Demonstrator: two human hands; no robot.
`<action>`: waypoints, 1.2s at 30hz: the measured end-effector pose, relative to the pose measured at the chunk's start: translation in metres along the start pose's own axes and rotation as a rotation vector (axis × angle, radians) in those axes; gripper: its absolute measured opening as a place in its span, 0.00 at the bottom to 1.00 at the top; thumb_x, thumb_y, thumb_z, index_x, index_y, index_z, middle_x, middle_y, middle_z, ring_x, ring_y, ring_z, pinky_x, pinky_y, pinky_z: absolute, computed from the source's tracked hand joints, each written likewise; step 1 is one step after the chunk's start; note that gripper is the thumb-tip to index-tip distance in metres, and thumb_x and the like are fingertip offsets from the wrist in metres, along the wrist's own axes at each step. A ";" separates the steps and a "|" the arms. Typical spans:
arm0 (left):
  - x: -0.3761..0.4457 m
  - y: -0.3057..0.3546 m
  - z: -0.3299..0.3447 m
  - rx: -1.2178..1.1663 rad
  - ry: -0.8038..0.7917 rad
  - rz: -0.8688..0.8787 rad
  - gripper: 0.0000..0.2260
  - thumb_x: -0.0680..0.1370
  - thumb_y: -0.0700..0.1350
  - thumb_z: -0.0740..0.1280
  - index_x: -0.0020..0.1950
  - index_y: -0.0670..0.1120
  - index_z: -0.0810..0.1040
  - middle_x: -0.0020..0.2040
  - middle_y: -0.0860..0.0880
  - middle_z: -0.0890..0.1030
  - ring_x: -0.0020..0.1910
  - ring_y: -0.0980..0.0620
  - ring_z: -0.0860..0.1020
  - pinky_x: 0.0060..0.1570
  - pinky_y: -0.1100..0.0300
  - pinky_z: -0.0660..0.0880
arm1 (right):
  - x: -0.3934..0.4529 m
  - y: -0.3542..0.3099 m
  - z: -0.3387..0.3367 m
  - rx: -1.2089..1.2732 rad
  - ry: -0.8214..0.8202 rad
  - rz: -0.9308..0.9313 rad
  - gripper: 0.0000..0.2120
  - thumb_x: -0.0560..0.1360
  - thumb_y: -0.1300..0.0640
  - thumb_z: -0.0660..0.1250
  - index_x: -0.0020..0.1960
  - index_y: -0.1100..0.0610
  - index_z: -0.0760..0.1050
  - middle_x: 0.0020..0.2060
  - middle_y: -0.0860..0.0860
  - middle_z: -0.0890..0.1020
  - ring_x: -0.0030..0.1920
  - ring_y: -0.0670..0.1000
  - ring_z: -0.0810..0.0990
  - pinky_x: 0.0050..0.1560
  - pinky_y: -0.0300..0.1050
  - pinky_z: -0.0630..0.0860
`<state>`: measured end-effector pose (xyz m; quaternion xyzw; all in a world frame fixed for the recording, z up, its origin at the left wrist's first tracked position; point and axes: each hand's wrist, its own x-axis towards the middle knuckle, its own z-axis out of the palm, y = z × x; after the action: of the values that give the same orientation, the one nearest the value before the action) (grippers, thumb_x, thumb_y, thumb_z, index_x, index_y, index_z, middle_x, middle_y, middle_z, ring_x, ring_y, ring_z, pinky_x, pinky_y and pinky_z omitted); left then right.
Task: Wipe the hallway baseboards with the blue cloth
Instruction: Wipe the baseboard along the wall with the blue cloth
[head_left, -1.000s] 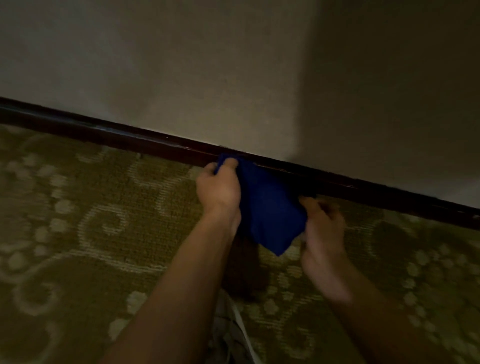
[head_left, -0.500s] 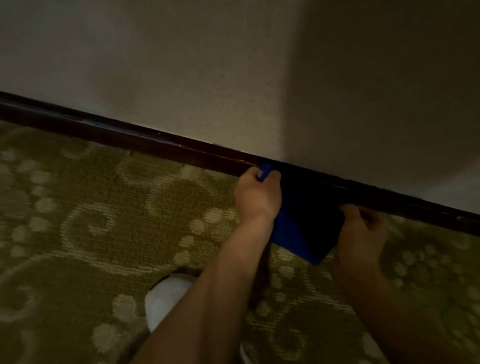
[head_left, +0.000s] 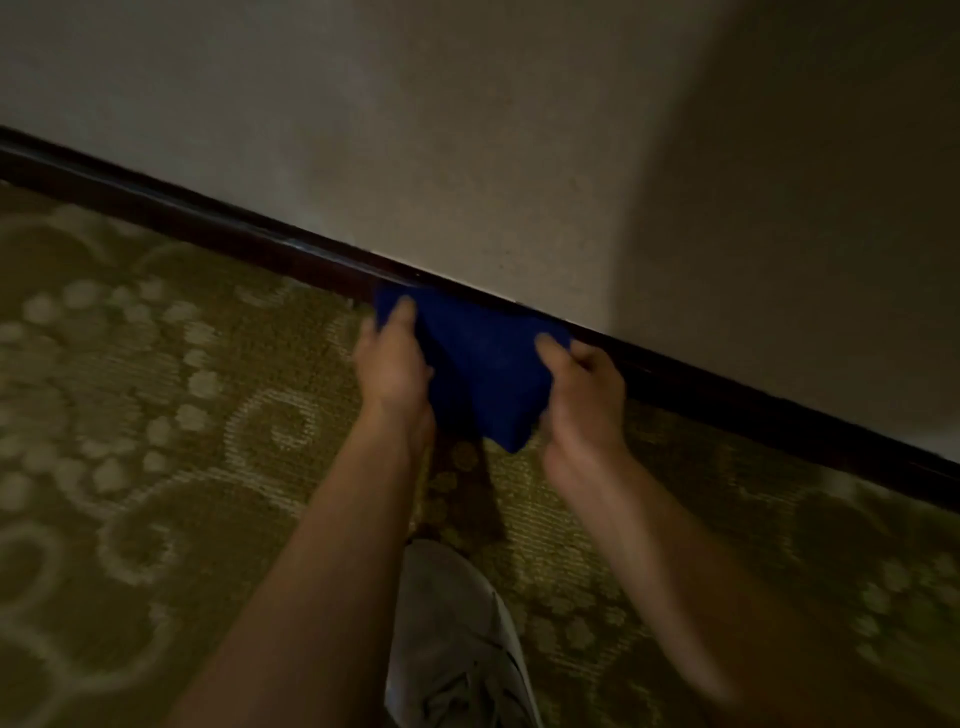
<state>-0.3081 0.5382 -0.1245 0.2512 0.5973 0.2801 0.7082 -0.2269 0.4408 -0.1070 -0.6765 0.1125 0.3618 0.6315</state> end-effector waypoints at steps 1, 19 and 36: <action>-0.008 -0.006 0.001 0.026 -0.072 -0.030 0.16 0.80 0.49 0.64 0.67 0.49 0.73 0.62 0.49 0.80 0.60 0.48 0.77 0.50 0.55 0.73 | -0.002 0.002 -0.011 0.036 0.071 0.021 0.08 0.77 0.60 0.70 0.55 0.57 0.75 0.53 0.57 0.81 0.53 0.54 0.81 0.57 0.52 0.79; 0.049 0.070 -0.048 -0.007 0.347 0.139 0.23 0.81 0.50 0.63 0.76 0.48 0.67 0.71 0.45 0.73 0.66 0.44 0.73 0.69 0.48 0.69 | -0.019 0.034 0.091 -0.026 -0.147 0.194 0.14 0.74 0.58 0.73 0.58 0.51 0.77 0.57 0.53 0.82 0.55 0.54 0.82 0.51 0.49 0.80; 0.024 0.054 -0.042 0.064 0.317 0.258 0.15 0.81 0.46 0.63 0.66 0.42 0.75 0.55 0.50 0.76 0.55 0.51 0.74 0.65 0.56 0.69 | -0.044 0.025 0.059 -0.113 -0.142 0.094 0.05 0.77 0.59 0.69 0.52 0.53 0.75 0.52 0.52 0.82 0.49 0.50 0.83 0.46 0.45 0.80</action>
<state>-0.3520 0.5943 -0.1111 0.3007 0.6727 0.3853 0.5555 -0.2936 0.4782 -0.0948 -0.6776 0.0786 0.4439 0.5810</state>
